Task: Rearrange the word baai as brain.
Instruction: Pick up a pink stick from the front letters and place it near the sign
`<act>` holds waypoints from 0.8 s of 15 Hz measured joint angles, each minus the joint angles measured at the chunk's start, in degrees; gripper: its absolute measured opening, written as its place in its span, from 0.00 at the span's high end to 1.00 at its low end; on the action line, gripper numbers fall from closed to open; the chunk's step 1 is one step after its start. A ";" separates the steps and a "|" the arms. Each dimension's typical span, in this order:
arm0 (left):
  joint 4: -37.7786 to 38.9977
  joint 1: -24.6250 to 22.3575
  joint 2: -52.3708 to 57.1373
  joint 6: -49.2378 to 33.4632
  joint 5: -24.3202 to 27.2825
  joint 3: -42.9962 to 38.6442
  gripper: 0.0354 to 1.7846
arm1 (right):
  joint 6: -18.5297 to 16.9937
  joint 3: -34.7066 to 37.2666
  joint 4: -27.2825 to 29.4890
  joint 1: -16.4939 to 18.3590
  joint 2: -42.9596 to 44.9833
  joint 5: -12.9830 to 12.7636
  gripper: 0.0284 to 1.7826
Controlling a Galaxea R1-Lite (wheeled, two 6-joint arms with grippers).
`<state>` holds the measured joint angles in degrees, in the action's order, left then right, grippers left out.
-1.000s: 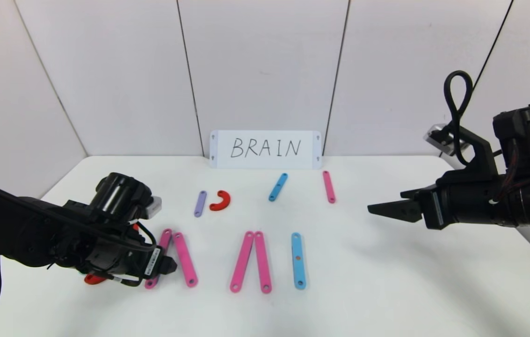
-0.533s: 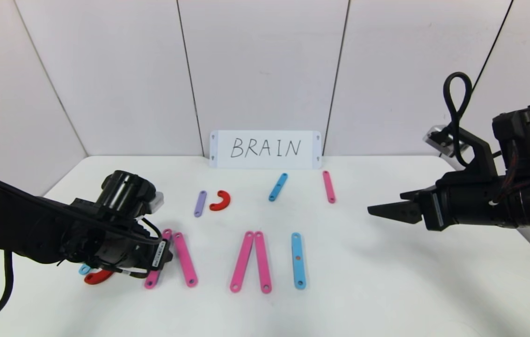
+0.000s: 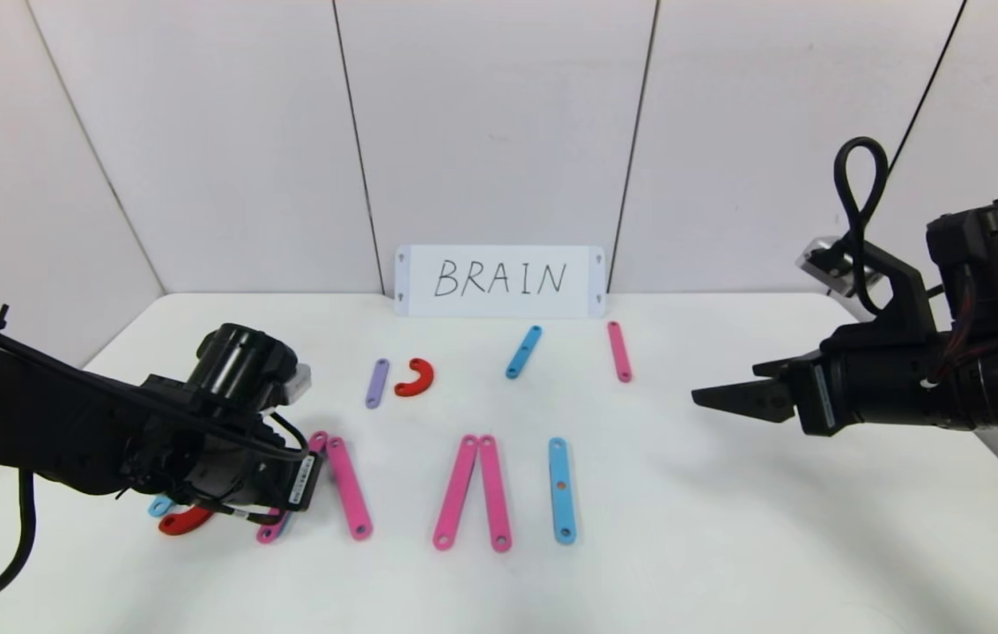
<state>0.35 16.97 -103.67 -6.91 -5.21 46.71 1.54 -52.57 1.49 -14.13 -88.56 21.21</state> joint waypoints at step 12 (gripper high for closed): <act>-8.78 -7.44 1.61 1.10 0.13 20.02 0.85 | 0.00 0.32 -0.11 0.02 0.39 0.01 0.03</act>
<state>-8.42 9.53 -102.06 -5.81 -5.07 66.73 1.54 -52.25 1.38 -14.10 -88.17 21.22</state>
